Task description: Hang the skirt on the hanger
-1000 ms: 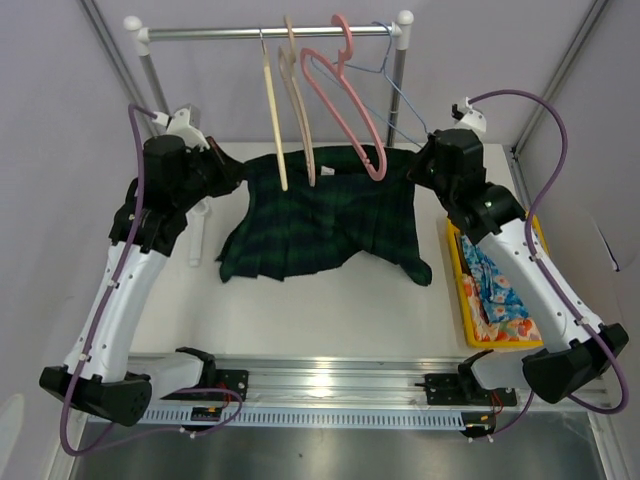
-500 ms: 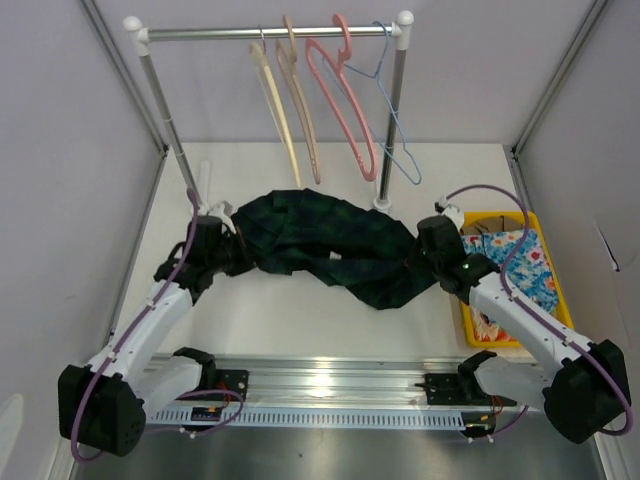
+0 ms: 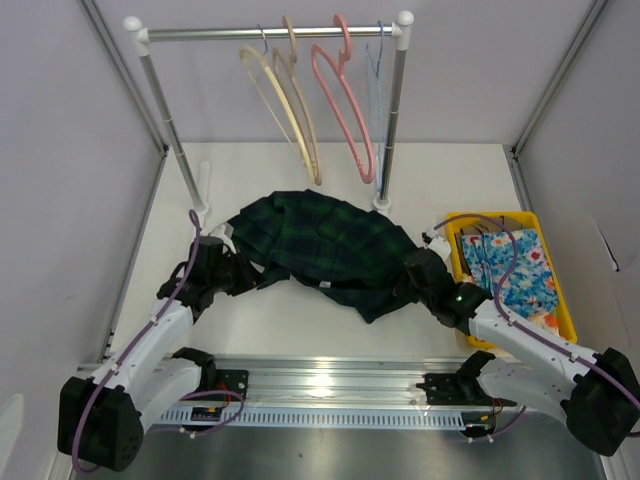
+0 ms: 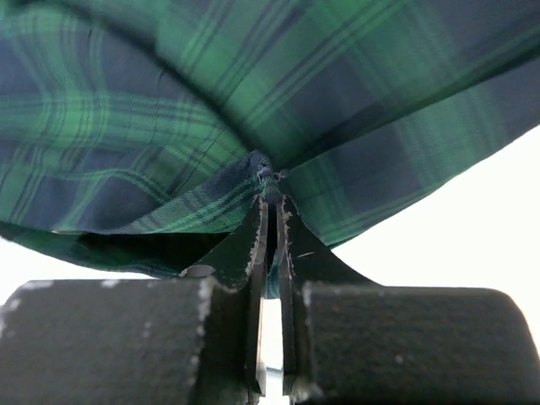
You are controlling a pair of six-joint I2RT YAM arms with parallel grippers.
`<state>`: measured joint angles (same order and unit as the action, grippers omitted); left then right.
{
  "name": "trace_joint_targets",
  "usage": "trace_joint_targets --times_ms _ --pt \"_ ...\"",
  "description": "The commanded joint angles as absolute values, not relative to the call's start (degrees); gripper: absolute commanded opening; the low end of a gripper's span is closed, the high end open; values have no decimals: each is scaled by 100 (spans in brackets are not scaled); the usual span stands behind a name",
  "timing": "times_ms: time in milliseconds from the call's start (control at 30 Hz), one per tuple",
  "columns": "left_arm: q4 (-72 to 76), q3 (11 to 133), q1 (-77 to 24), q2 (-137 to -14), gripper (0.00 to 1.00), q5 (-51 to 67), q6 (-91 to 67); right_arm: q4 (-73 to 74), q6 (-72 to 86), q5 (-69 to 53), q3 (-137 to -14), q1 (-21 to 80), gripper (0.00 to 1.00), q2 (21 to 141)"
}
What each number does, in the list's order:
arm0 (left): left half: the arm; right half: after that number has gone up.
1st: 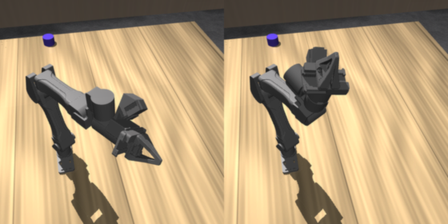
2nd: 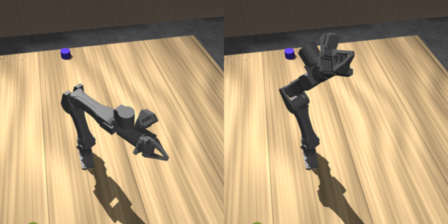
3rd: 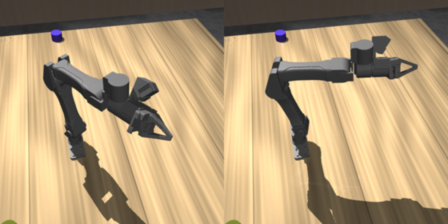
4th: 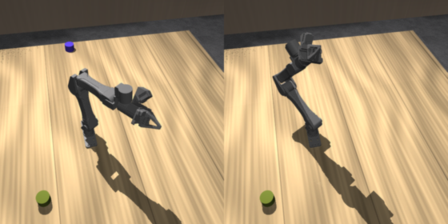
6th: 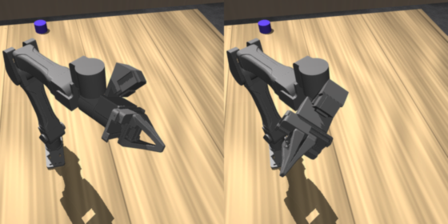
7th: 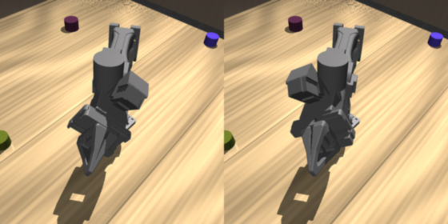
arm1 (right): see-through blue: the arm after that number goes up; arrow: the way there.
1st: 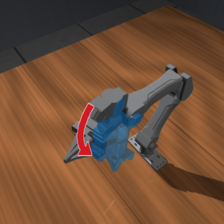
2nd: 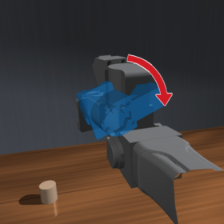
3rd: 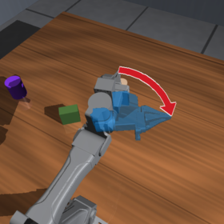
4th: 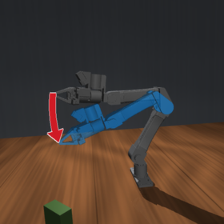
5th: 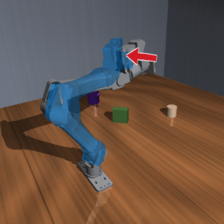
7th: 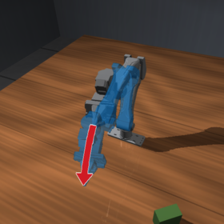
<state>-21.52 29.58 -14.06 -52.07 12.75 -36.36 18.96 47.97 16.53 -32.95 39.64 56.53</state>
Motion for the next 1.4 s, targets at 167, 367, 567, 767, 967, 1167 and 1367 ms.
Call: trace_joint_targets --times_ms 167,367,567,767,967,1167,1367 --pt "-2434 3445 -1362 -4720 46 1626 -2989 1819 5194 2382 -3269 4842 15 5642" --pt "-2628 3796 -1362 -4456 66 1749 -2883 2030 5264 2496 -3322 5045 31 5546" --pt "-2268 4525 -1406 -4597 70 1881 -2909 2197 5247 2558 -3498 5194 44 5572" --pt "-2109 5633 -1538 -5036 70 1416 -2997 2329 5151 2557 -3691 5256 50 5617" --pt "-2013 6784 -1582 -5519 72 897 -3050 2443 5054 2646 -3788 5300 61 5458" --pt "-1925 7812 -1661 -6055 73 371 -3164 2426 4975 2619 -3885 5317 66 5370" --pt "-1732 8760 -1872 -6765 72 -367 -3252 2461 4869 2654 -3990 5309 68 5379"
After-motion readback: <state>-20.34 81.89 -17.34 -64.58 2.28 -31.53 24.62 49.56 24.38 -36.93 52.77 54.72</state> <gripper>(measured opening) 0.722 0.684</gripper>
